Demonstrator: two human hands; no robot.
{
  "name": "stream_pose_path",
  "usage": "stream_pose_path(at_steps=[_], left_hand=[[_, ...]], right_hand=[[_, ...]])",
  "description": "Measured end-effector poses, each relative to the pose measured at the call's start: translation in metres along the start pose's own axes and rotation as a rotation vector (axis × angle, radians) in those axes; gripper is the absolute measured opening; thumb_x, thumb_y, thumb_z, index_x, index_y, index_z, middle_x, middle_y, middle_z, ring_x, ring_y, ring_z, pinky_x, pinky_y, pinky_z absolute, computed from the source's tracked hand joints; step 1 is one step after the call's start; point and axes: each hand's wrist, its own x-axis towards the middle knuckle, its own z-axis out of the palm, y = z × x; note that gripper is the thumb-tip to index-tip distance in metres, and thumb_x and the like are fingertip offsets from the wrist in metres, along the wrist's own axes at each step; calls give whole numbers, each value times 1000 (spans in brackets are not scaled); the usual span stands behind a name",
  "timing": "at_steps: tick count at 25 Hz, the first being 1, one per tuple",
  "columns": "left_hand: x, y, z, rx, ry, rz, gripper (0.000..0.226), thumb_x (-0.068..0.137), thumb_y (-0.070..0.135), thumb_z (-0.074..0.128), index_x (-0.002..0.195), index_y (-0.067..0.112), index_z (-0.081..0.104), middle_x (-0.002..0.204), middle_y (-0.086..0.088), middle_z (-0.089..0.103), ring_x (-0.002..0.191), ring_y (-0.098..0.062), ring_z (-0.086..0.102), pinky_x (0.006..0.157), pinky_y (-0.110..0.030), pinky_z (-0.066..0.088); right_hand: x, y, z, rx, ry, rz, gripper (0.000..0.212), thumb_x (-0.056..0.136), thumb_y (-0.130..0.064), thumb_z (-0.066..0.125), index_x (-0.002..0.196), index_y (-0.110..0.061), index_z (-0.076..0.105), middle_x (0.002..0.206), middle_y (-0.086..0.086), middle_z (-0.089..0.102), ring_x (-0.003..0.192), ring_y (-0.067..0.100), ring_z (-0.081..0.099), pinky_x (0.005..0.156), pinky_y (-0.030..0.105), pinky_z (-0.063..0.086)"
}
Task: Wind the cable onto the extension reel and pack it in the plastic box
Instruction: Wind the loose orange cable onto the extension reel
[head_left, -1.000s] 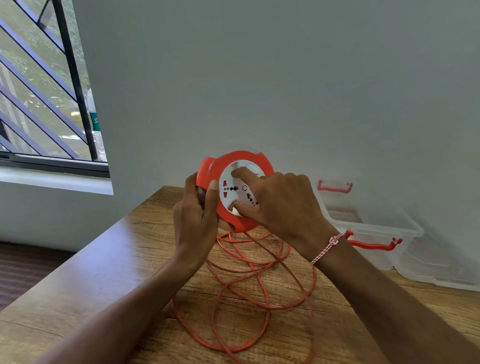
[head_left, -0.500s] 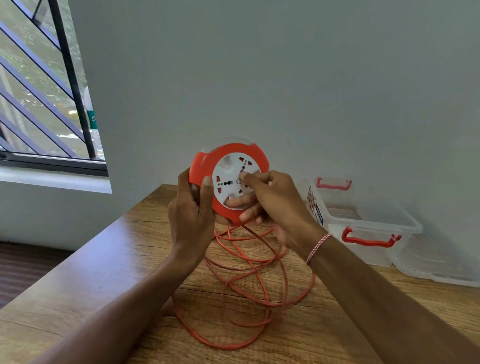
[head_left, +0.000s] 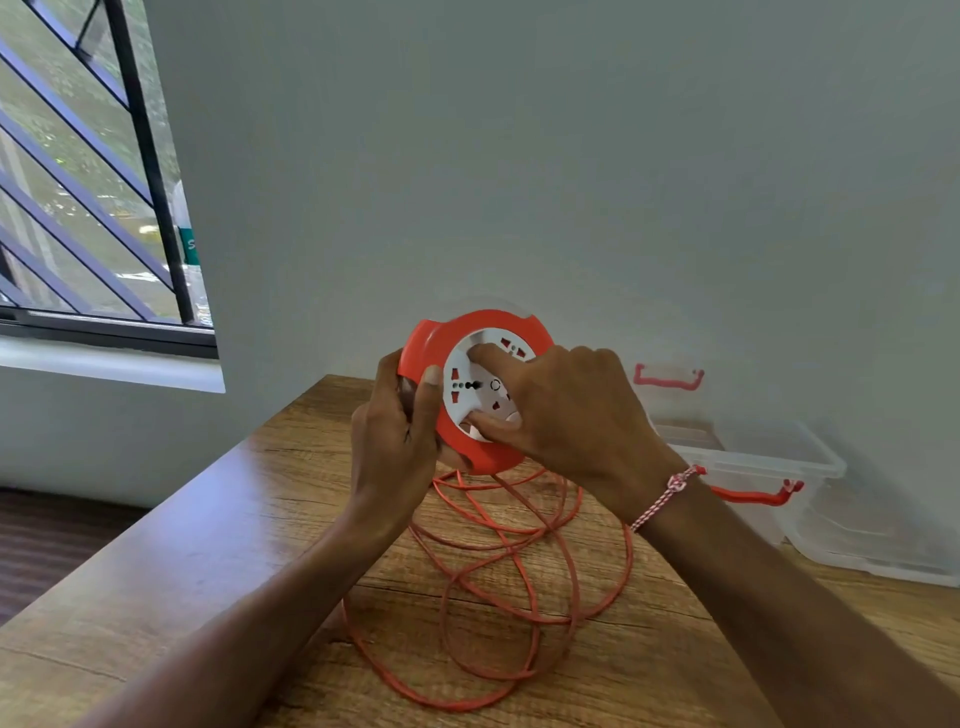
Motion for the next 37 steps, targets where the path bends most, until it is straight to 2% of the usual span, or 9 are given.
stream_pose_path(at_steps=[4,9,11,14,17,24,29,33,37], left_hand=[[-3,-1,1,51,1,70,31,103,65,39,126,44,44,85,15,69,63,-6,73,50,-24,60],[-3,-3,1,120,62,62,32,105,63,39,125,40,47,85,11,65,64,-11,69,49,-32,57],[-2,-4,0,91,82,23,21,105,57,40,121,44,46,79,7,65,65,-13,70,51,-37,59],[1,-2,-2,43,104,-34,22,105,55,41,119,40,47,77,4,67,66,-16,72,54,-41,62],[2,-1,-2,23,92,-45,29,105,55,41,120,33,50,76,3,66,64,-15,71,53,-37,62],[0,0,-1,60,26,54,29,101,70,36,119,50,44,85,7,66,64,-11,71,51,-32,60],[-2,-2,-1,133,18,112,49,103,68,35,132,31,49,72,9,64,70,-9,71,53,-26,58],[-3,-3,-1,157,23,125,43,104,61,37,133,31,48,76,6,68,62,-11,71,53,-37,61],[0,-1,-2,60,85,31,27,103,56,41,122,37,47,80,5,69,70,-11,73,53,-40,63]], right_hand=[[2,-16,3,356,-36,464,65,79,-73,67,117,-21,61,89,-3,72,63,16,70,49,23,55],[6,-28,4,1507,-201,1281,34,96,-42,67,111,-12,60,71,10,78,46,17,71,36,20,45],[8,-18,-1,1299,-236,1086,30,98,-41,65,111,-14,62,68,6,78,49,19,71,40,22,49],[7,11,-6,267,-82,294,37,95,-55,61,110,-22,65,75,-4,75,60,20,69,55,29,53],[7,23,-13,102,-123,-95,50,94,-58,60,132,-26,60,99,0,74,61,26,68,52,28,50],[-4,1,1,117,-37,25,64,85,-63,70,134,-22,64,85,7,79,60,25,72,55,26,51],[-4,-18,4,565,-66,614,62,76,-71,73,115,-25,58,96,-5,73,67,16,74,53,23,60],[0,-26,4,1170,-168,1076,54,80,-61,77,110,-22,55,66,-1,76,42,15,69,36,21,48],[7,1,-9,535,-121,506,52,84,-63,71,115,-23,59,77,-6,76,55,13,71,51,26,55]])
